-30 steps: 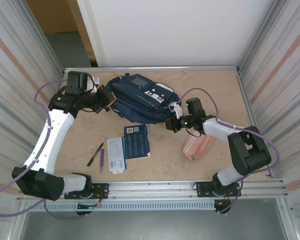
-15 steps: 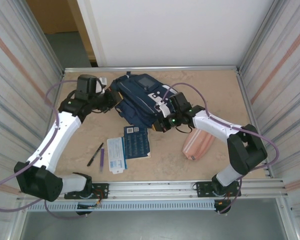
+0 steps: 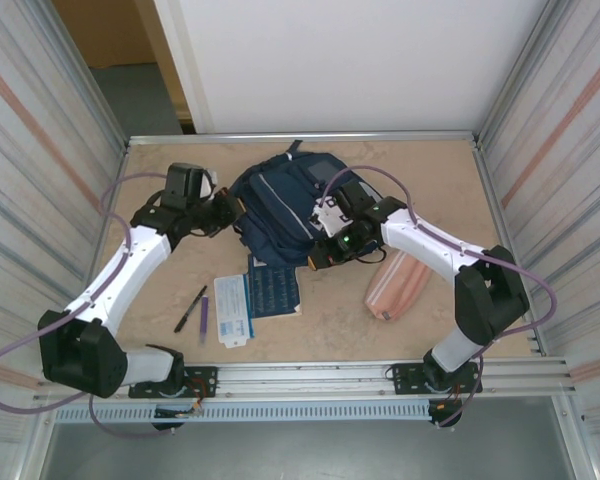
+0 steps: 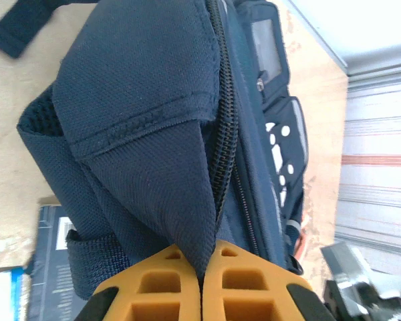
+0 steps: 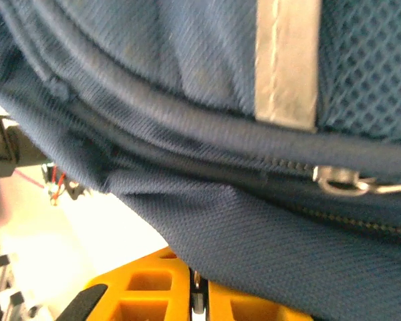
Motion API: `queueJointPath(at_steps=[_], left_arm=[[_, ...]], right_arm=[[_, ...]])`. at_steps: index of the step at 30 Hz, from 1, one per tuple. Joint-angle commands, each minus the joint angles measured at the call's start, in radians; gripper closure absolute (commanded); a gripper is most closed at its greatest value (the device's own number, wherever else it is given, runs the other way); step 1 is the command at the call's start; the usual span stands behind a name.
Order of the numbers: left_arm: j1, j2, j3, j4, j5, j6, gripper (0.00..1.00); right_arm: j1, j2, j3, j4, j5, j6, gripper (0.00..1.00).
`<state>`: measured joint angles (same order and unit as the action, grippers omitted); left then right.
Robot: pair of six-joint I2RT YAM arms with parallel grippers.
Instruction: Pack the student bag
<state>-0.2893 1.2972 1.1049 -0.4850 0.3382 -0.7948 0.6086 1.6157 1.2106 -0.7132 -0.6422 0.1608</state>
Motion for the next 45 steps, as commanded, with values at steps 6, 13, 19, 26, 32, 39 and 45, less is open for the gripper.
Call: queueJointPath(at_steps=[6, 13, 19, 26, 32, 39, 45], left_arm=[[-0.015, 0.006, 0.030, 0.107, -0.015, 0.068, 1.00], [-0.039, 0.071, 0.080, 0.132, -0.005, 0.048, 1.00], [-0.063, 0.092, 0.058, 0.207, 0.001, 0.005, 1.00], [-0.084, 0.096, 0.014, 0.246, -0.003, -0.019, 1.00], [-0.093, 0.091, -0.010, 0.234, 0.006, -0.010, 1.00], [0.012, 0.006, -0.036, 0.096, 0.006, 0.064, 0.47], [0.049, 0.002, 0.001, -0.094, 0.044, 0.157, 0.31]], right_arm=[[0.020, 0.075, 0.009, -0.138, -0.067, -0.057, 0.86], [0.022, 0.094, 0.024, -0.113, -0.075, -0.044, 0.97], [0.059, 0.123, 0.052, -0.061, -0.141, 0.026, 1.00], [0.099, 0.153, 0.112, 0.027, -0.166, 0.139, 0.99], [0.106, 0.115, 0.139, 0.102, -0.024, 0.214, 1.00], [-0.005, 0.004, 0.023, 0.131, -0.054, 0.189, 1.00], [-0.014, 0.014, -0.023, 0.132, -0.042, 0.144, 1.00]])
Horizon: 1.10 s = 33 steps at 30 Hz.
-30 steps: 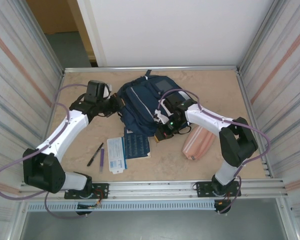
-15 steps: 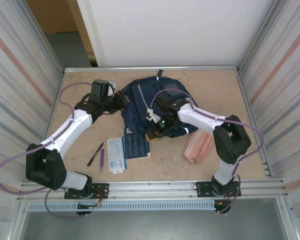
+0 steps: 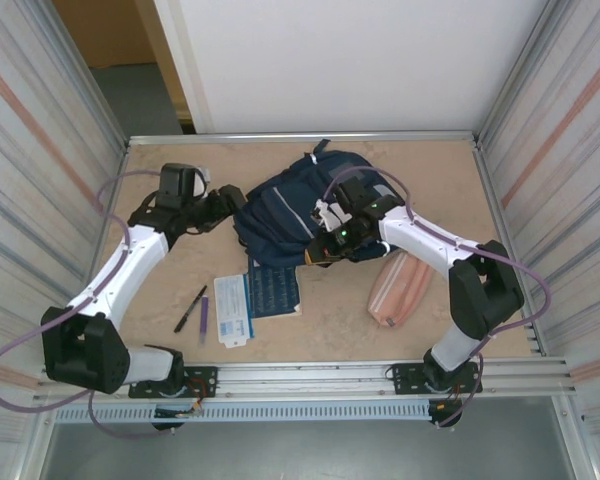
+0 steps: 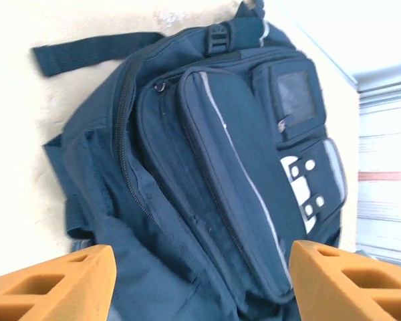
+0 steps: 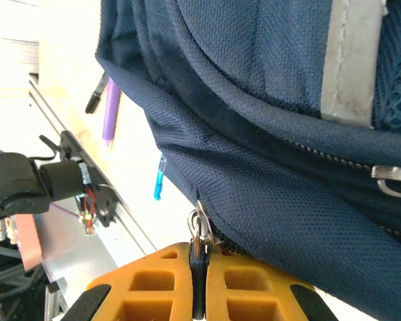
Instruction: Pack the student bag
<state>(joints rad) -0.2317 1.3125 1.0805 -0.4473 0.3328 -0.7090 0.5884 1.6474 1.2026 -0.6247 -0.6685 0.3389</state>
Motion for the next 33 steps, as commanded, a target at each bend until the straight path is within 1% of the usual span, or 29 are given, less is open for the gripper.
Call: queueJointPath(at_steps=[1, 3, 5, 7, 9, 10, 15, 18, 20, 21, 22, 26, 29, 31, 33], left_arm=[[-0.015, -0.005, 0.025, -0.145, 0.059, 0.066, 0.31], [-0.047, 0.022, 0.032, -0.153, 0.049, 0.071, 0.33], [-0.085, 0.076, 0.063, -0.179, 0.014, 0.083, 0.39], [-0.111, 0.142, 0.101, -0.207, 0.016, 0.085, 0.43], [-0.129, 0.200, 0.131, -0.231, 0.043, 0.077, 0.44], [-0.138, 0.222, 0.139, -0.233, 0.056, 0.070, 0.42], [-0.173, 0.263, 0.132, -0.169, 0.033, 0.025, 0.42], [-0.193, 0.298, 0.165, -0.174, 0.023, 0.017, 0.44], [-0.209, 0.322, 0.185, -0.174, 0.015, 0.022, 0.48], [-0.217, 0.336, 0.196, -0.174, 0.008, 0.024, 0.52], [-0.225, 0.349, 0.203, -0.173, 0.004, 0.023, 0.53], [-0.235, 0.406, 0.236, -0.175, 0.051, 0.023, 0.53], [-0.235, 0.424, 0.245, -0.171, 0.054, 0.025, 0.53], [-0.235, 0.414, 0.243, -0.162, 0.078, 0.037, 0.50], [-0.235, 0.378, 0.228, -0.171, 0.055, 0.042, 0.46]], right_arm=[[0.008, -0.009, -0.018, 0.052, -0.019, -0.033, 1.00], [0.013, 0.009, -0.016, 0.056, -0.016, -0.036, 1.00], [0.023, 0.022, -0.012, 0.050, -0.014, -0.051, 1.00], [0.025, 0.032, -0.013, 0.045, -0.010, -0.062, 1.00], [0.025, 0.042, -0.011, 0.039, -0.010, -0.066, 1.00], [0.025, 0.044, -0.009, 0.040, -0.008, -0.065, 1.00], [0.032, 0.050, -0.012, 0.037, 0.001, -0.072, 1.00], [0.038, 0.062, -0.008, 0.037, 0.002, -0.074, 1.00], [0.044, 0.071, 0.001, 0.031, -0.001, -0.083, 1.00], [0.048, 0.074, 0.004, 0.027, 0.001, -0.090, 1.00], [0.050, 0.078, 0.008, 0.023, 0.003, -0.098, 1.00], [0.048, 0.092, 0.016, 0.011, 0.016, -0.114, 1.00], [0.044, 0.097, 0.024, 0.001, 0.032, -0.133, 1.00], [0.035, 0.098, 0.023, -0.005, 0.040, -0.139, 1.00], [0.024, 0.095, 0.022, -0.006, 0.032, -0.139, 1.00]])
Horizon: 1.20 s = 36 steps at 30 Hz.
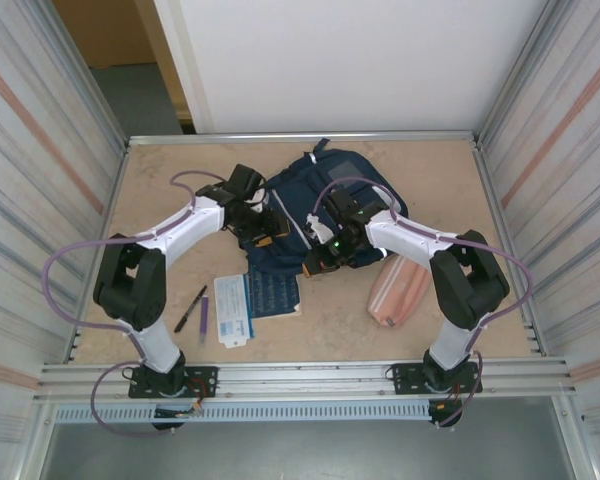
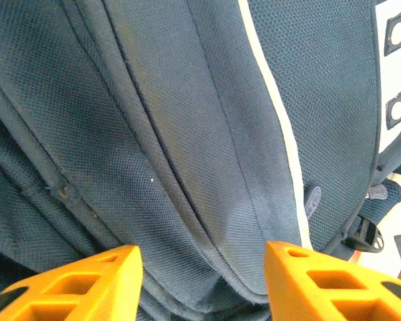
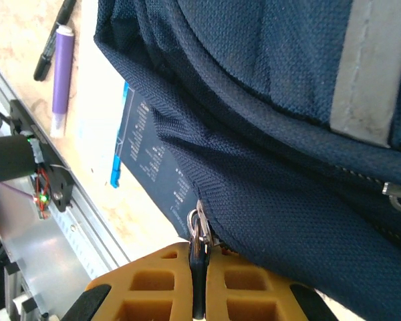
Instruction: Pack the student bag
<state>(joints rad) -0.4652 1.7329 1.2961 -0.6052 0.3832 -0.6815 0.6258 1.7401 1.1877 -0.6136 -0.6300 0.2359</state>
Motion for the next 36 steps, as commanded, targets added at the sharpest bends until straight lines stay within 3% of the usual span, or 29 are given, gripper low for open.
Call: queueJointPath(at_steps=[1, 6, 10, 13, 29, 31, 35, 36], left_arm=[[-0.001, -0.067, 0.000, -0.027, -0.025, 0.011, 0.45], [-0.024, -0.152, -0.050, -0.082, -0.094, -0.039, 0.45], [-0.113, -0.190, -0.109, -0.047, -0.172, -0.149, 0.46], [-0.127, -0.193, -0.148, -0.003, -0.213, -0.199, 0.50], [-0.164, -0.112, -0.197, 0.128, -0.230, -0.273, 0.40], [-0.164, -0.088, -0.168, 0.108, -0.249, -0.268, 0.49], [-0.164, -0.052, -0.080, 0.057, -0.275, -0.214, 0.93], [-0.165, -0.049, -0.055, 0.036, -0.269, -0.203, 0.99]], right_arm=[[-0.017, 0.000, 0.035, -0.018, -0.012, -0.037, 1.00], [-0.021, -0.007, 0.029, -0.019, -0.004, -0.047, 1.00], [-0.016, 0.012, 0.021, -0.003, -0.020, -0.043, 1.00], [-0.008, 0.013, 0.025, 0.000, -0.019, -0.045, 1.00], [0.009, 0.007, 0.027, -0.017, -0.029, -0.067, 1.00], [0.010, 0.012, 0.031, -0.020, -0.037, -0.069, 1.00], [0.029, 0.019, 0.039, -0.048, -0.011, -0.091, 1.00], [0.032, 0.019, 0.040, -0.053, 0.003, -0.094, 1.00]])
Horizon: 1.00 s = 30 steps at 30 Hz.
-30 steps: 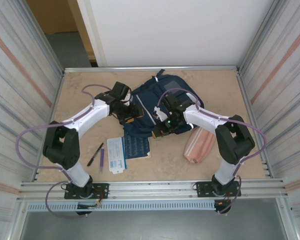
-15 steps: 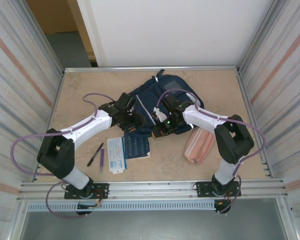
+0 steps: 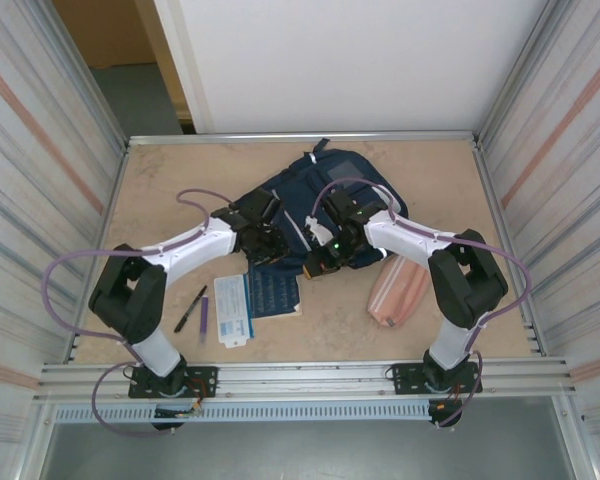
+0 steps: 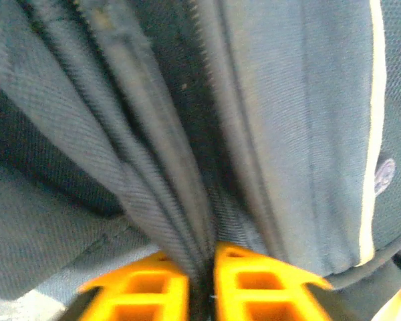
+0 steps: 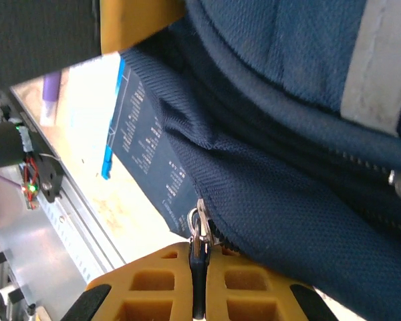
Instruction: Pack the student bag
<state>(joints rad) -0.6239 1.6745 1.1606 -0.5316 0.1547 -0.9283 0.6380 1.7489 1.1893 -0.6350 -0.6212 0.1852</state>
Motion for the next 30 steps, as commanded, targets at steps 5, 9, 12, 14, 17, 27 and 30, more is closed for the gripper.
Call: queueJointPath(at_steps=[5, 9, 12, 14, 17, 27, 30], left_arm=[[-0.010, -0.015, 0.148, -0.097, 0.038, 0.046, 1.00], [-0.016, -0.046, 0.126, -0.064, 0.108, -0.034, 1.00], [-0.027, -0.059, 0.111, -0.037, 0.161, -0.103, 1.00], [-0.039, -0.065, 0.106, -0.054, 0.186, -0.156, 1.00], [-0.062, -0.100, 0.087, -0.044, 0.174, -0.213, 1.00], [-0.076, -0.123, 0.029, 0.042, 0.210, -0.245, 0.85], [-0.053, -0.183, 0.018, -0.018, 0.168, -0.174, 0.66]], right_arm=[[0.016, 0.010, 0.046, -0.060, 0.022, -0.066, 1.00], [0.017, 0.010, 0.062, -0.062, 0.011, -0.070, 0.99], [0.019, 0.003, 0.066, -0.040, -0.024, -0.047, 0.98], [0.022, -0.011, 0.064, -0.022, -0.033, -0.025, 0.98], [0.027, -0.037, 0.061, 0.020, -0.035, 0.045, 0.92], [0.056, -0.028, 0.059, 0.124, 0.010, 0.174, 0.96], [0.046, -0.055, 0.040, 0.131, -0.001, 0.170, 0.96]])
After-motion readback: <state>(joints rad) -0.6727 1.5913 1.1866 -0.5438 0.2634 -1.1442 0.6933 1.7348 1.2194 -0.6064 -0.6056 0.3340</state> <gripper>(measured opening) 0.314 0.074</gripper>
